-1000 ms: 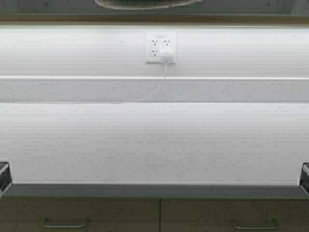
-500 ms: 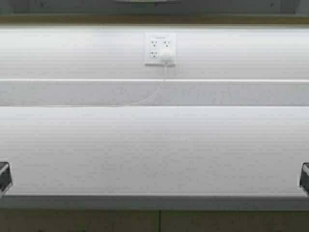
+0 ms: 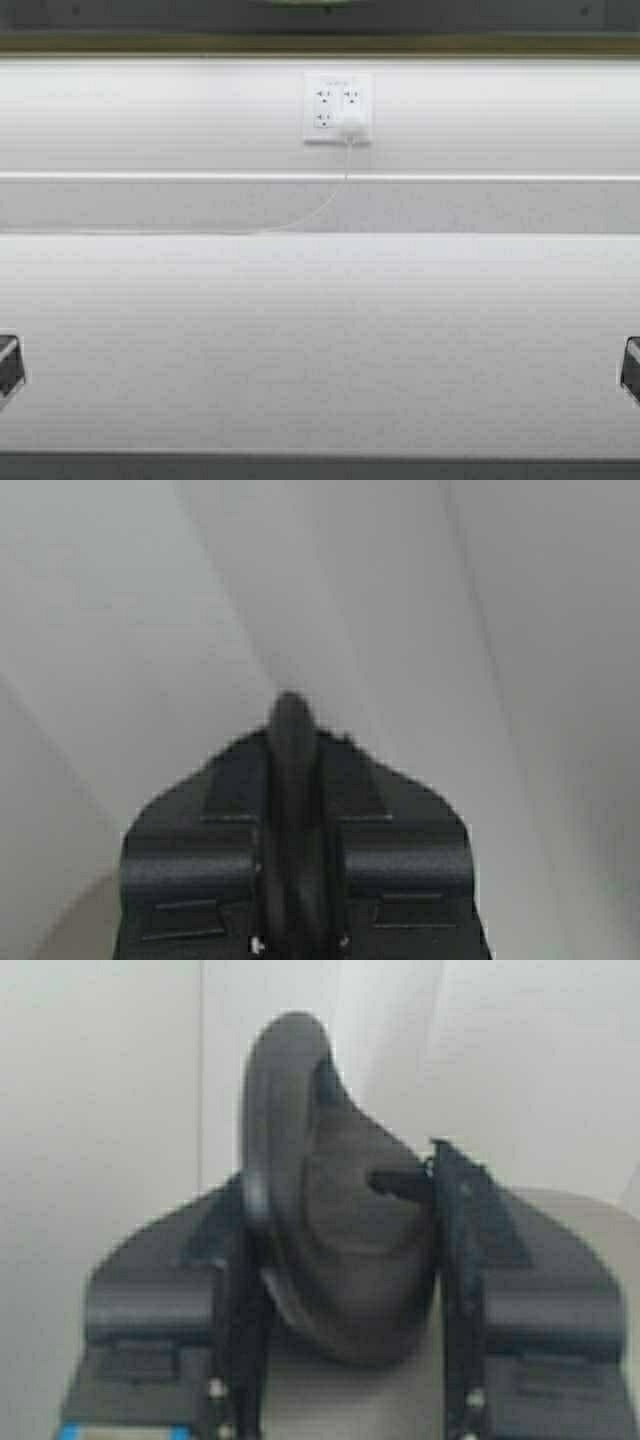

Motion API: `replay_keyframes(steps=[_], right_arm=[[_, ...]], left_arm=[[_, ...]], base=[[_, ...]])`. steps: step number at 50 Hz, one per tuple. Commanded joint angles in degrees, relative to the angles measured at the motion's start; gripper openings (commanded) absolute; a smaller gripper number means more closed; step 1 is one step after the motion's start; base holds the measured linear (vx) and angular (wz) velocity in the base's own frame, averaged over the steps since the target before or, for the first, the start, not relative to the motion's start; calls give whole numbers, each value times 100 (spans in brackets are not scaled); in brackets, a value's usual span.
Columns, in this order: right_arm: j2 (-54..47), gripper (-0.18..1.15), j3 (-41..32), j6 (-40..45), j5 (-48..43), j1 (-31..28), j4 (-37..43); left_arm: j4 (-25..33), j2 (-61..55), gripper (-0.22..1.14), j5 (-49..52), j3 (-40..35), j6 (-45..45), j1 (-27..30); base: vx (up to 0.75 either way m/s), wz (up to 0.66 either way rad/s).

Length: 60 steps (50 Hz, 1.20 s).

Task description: Open the cabinet, put the pot inside, then close it

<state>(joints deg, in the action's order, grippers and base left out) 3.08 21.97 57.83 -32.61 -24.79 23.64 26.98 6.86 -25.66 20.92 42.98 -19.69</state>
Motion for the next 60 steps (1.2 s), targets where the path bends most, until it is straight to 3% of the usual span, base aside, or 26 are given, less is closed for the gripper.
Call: replay_keyframes(steps=[1,49,54,60], right_arm=[[378,8,-79,18,70,-290,-167],[-563,9,44,387,9,79,-255],[-536,23,62,413,-35,132,-272],[-519,67,211,413,-694,176,-281]], left_arm=[[-62,264,4,-26,-193,79,-448],[-62,-914,4,-35,-598,334,-448],[-44,-905,8,-123,-580,439,-448],[-62,-896,33,-343,-563,536,-448]], base=[[14,7],[5,3],[0,0],[0,0]])
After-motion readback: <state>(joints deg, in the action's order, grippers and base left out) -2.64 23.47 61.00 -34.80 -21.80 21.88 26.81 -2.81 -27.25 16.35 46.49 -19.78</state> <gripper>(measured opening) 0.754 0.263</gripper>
